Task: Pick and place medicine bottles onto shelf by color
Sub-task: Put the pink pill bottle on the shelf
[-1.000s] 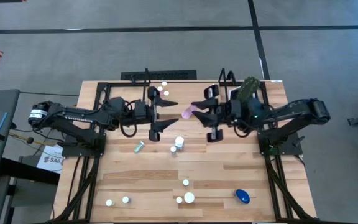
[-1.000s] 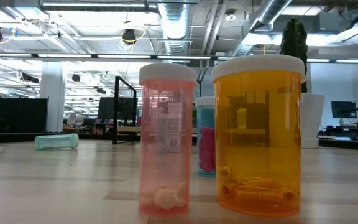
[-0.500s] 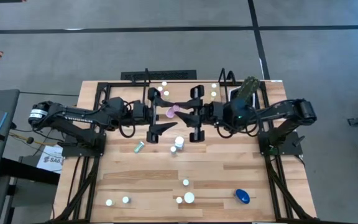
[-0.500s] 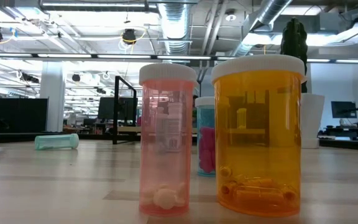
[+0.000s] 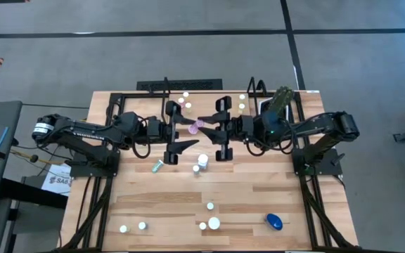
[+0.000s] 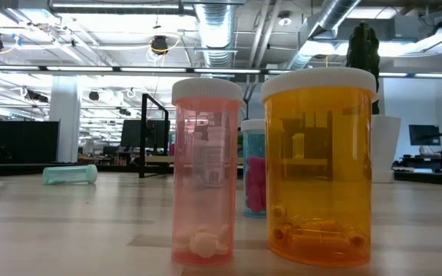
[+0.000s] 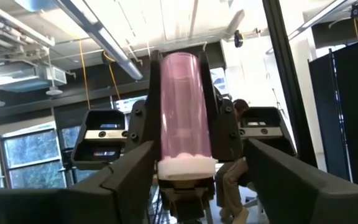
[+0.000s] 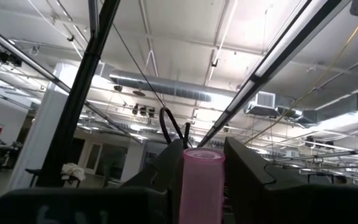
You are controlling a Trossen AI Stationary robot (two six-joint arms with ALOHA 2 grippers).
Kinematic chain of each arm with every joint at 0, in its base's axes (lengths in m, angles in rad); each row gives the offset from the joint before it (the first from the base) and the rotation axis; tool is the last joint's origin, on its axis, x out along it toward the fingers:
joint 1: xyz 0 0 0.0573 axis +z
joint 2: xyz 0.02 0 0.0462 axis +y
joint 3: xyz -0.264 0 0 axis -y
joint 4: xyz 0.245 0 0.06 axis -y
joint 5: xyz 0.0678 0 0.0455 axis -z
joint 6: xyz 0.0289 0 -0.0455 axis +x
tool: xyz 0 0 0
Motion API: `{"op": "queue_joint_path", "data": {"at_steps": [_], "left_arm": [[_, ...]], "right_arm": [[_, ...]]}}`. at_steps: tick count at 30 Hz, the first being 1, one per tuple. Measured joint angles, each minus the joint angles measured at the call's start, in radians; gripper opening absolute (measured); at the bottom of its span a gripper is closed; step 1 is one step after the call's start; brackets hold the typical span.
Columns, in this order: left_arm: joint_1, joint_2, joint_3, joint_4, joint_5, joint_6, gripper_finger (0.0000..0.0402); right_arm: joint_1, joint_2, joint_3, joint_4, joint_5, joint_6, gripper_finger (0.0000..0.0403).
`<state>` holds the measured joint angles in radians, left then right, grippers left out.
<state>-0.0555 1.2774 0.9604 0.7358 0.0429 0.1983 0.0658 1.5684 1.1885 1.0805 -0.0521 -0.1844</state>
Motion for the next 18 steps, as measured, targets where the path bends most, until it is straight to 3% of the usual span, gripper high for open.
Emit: {"op": "queue_joint_path", "data": {"at_steps": [11,18], "left_arm": [[0.0,0.0,0.0,0.015,-0.002,0.007,0.012],[0.0,0.0,0.0,0.014,0.002,0.008,0.0097]], "right_arm": [[0.005,0.0,0.0,0.006,-0.004,0.001,0.0114],[0.012,-0.001,0.0,-0.003,-0.003,0.002,0.0114]]}}
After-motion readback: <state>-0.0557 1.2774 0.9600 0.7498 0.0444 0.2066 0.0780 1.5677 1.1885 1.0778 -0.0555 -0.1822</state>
